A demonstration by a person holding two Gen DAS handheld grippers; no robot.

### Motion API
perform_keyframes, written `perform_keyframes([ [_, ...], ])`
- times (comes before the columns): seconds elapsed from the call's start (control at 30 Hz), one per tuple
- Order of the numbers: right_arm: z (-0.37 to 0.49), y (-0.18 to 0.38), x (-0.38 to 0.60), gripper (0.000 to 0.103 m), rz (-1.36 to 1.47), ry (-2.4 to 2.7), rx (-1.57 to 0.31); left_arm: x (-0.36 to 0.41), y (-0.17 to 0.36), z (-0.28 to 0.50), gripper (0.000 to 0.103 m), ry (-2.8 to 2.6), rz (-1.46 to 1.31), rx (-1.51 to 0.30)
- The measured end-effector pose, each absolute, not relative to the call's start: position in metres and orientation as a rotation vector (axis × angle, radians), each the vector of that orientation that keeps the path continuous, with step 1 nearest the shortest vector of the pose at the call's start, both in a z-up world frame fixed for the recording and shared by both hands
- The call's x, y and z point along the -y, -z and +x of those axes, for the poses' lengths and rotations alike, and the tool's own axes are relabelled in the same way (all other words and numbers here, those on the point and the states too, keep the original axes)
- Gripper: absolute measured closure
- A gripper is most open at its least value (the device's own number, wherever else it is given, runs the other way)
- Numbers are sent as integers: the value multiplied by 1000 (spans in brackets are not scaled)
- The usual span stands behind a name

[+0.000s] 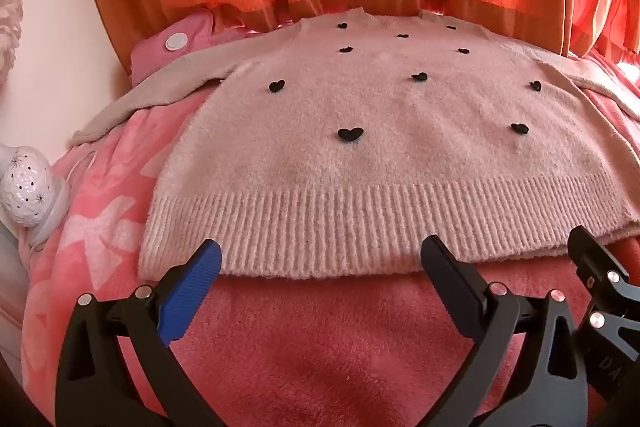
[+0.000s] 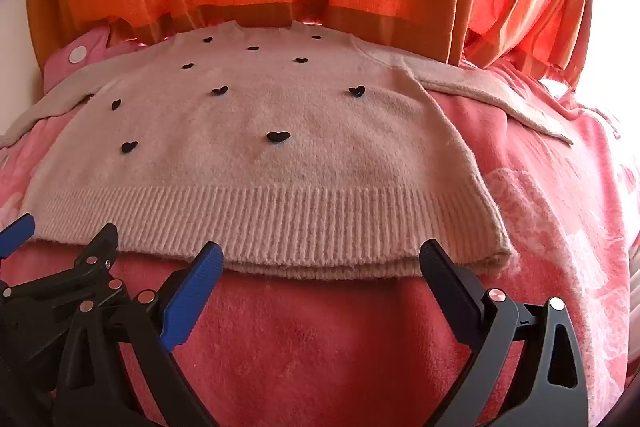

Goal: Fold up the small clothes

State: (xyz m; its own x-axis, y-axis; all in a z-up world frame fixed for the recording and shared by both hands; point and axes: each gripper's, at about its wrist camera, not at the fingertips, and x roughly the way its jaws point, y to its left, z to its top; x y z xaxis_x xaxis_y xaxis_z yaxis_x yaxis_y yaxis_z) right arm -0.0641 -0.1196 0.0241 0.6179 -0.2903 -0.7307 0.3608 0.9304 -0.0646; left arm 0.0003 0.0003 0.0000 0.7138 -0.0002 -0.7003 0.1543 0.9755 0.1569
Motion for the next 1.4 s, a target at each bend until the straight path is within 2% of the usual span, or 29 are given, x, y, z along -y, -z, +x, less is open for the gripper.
perform_keyframes([
  [1.4,-68,-21,120,6,98,374,-830,0,0,0,6,85,209,-773],
])
